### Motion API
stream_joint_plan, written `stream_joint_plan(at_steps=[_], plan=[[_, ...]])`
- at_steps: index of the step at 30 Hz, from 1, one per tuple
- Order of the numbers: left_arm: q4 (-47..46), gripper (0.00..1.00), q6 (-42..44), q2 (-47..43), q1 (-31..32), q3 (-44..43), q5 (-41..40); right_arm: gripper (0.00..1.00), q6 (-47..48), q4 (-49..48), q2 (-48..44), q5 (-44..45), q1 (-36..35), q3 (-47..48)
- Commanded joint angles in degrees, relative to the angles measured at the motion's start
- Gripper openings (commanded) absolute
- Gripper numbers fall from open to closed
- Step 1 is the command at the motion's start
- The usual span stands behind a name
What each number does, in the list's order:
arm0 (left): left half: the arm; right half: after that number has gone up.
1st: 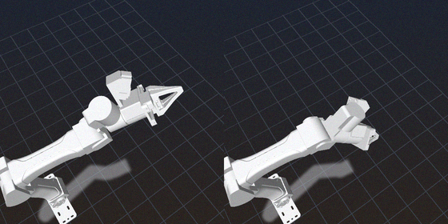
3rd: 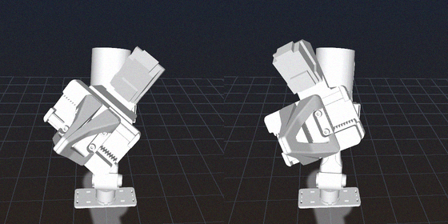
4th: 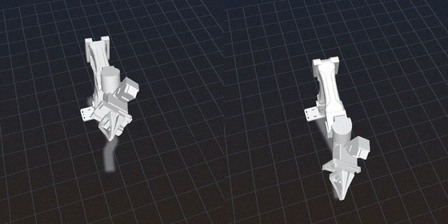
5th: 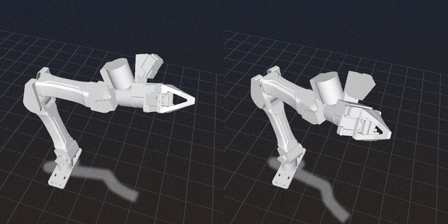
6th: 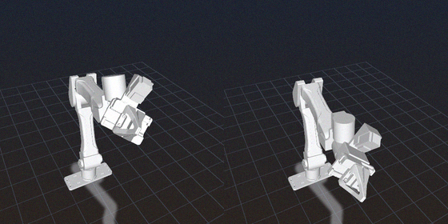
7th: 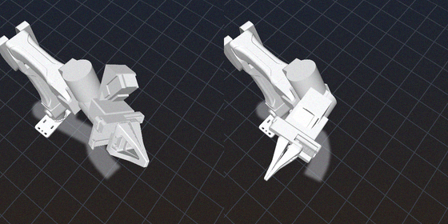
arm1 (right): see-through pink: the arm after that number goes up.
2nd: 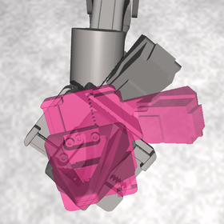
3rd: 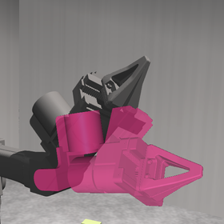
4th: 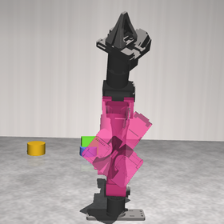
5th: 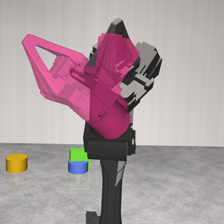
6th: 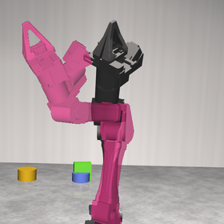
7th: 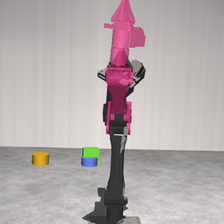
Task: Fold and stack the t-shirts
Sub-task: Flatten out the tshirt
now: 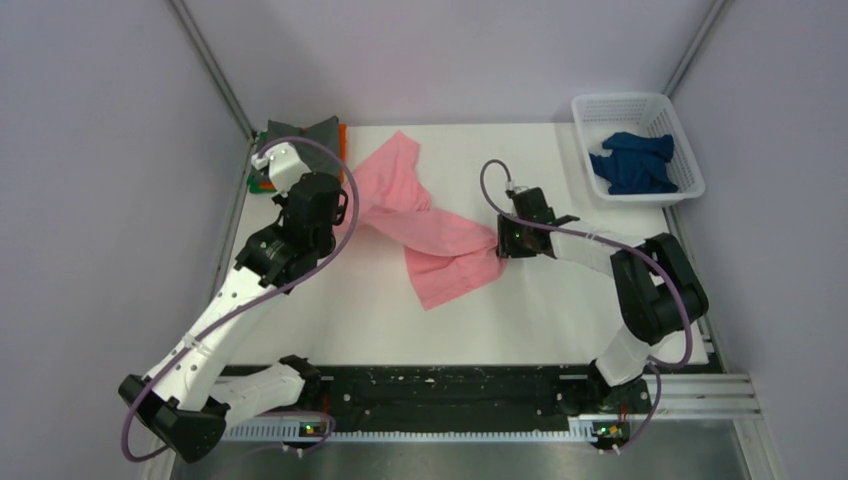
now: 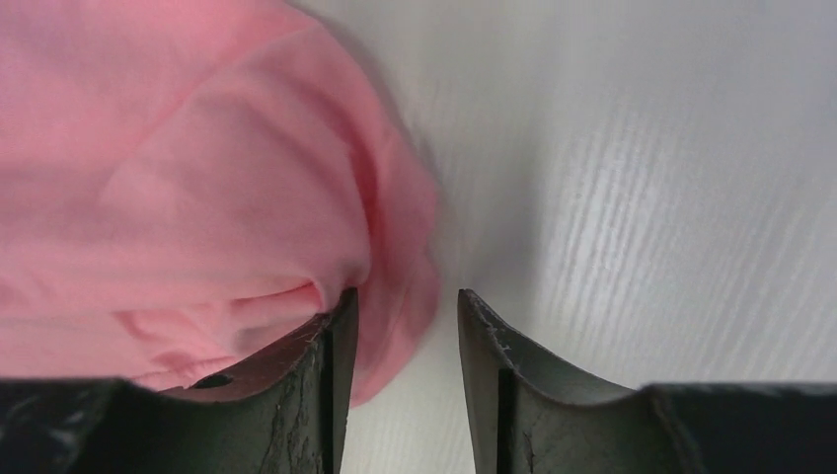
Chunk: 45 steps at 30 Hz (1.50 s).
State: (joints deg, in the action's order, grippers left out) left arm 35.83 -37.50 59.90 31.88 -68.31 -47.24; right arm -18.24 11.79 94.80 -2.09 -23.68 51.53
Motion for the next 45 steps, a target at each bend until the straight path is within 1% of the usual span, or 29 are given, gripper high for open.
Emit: stream_joint_plan(at_steps=[1,3,4,6,7,9,11,14,17,19,21,24,29,31,34,36,38,40,41,43,45], plan=[[-3.8,0.00,1.1,0.2,-0.7,-2.4,-1.6,0.40,0.1,-0.3,3.4,2.6,-4.6,3.3],[-3.8,0.00,1.2,0.3,-0.8,-2.5,-1.6,0.34,0.0,0.5,4.6,4.1,-6.0,4.1],[-3.8,0.00,1.1,0.3,-0.8,-2.6,-1.7,0.28,-0.8,0.8,5.0,4.6,-6.3,4.2],[-3.9,0.00,1.4,0.3,-1.0,-2.7,-2.4,0.08,-2.0,1.0,5.1,6.3,-6.3,4.0],[-4.1,0.00,1.9,0.1,-1.1,-3.0,-3.1,0.00,-2.6,1.1,4.6,7.9,-6.3,3.9],[-4.7,0.00,3.1,-0.1,-1.3,-3.9,-4.2,0.00,-2.5,1.2,2.3,12.9,-6.3,4.5],[-6.7,0.00,5.5,-0.6,-1.3,-5.4,-5.1,0.00,-0.3,1.5,-1.2,19.6,-6.2,6.1],[-13.4,0.00,11.5,-2.1,-1.4,-7.7,-5.0,0.00,4.3,0.8,-7.4,26.1,-5.6,10.2],[-21.0,0.00,18.0,-3.9,-1.3,-10.7,-2.6,0.00,10.3,-2.0,-13.5,29.1,-5.3,13.9],[-25.4,0.00,21.9,-5.3,-1.3,-12.4,0.7,0.00,15.1,-4.9,-17.3,28.4,-5.4,15.1],[-28.8,0.00,25.0,-6.5,-1.3,-14.0,4.9,0.00,17.6,-6.6,-20.6,28.5,-5.3,16.5],[-32.1,0.00,28.4,-7.4,-1.3,-18.2,9.3,0.00,22.3,-8.7,-26.0,28.5,-5.4,18.9],[-31.8,0.00,32.6,-6.7,-1.3,-28.5,17.5,0.00,27.9,-10.8,-34.1,24.2,-5.3,23.8],[-30.8,0.00,33.2,-6.6,-1.3,-31.9,20.7,0.00,29.2,-10.2,-36.8,22.3,-5.4,25.7],[-30.0,0.00,34.1,-6.6,-1.3,-35.0,24.1,0.00,30.4,-8.0,-40.2,21.4,-5.4,28.1],[-30.3,0.00,34.6,-6.4,-1.3,-36.0,25.0,0.00,31.0,-7.0,-41.7,22.1,-5.4,29.0],[-31.1,0.00,35.4,-5.2,-1.3,-36.5,24.6,0.00,31.6,-5.7,-42.3,23.2,-5.3,30.0],[-31.5,0.00,36.2,-2.4,-1.3,-37.6,22.1,0.00,32.1,-5.3,-42.3,25.1,-5.3,30.1],[-31.9,0.00,36.6,-0.2,-1.3,-37.9,19.4,0.00,32.4,-5.5,-42.0,25.9,-5.3,29.3],[-33.7,0.00,37.0,5.4,-1.3,-38.3,11.3,0.00,32.8,-5.7,-41.1,27.9,-5.4,27.5],[-35.0,0.00,39.5,11.7,-1.6,-38.8,4.7,0.00,32.0,-6.1,-39.4,32.9,-5.3,25.1]])
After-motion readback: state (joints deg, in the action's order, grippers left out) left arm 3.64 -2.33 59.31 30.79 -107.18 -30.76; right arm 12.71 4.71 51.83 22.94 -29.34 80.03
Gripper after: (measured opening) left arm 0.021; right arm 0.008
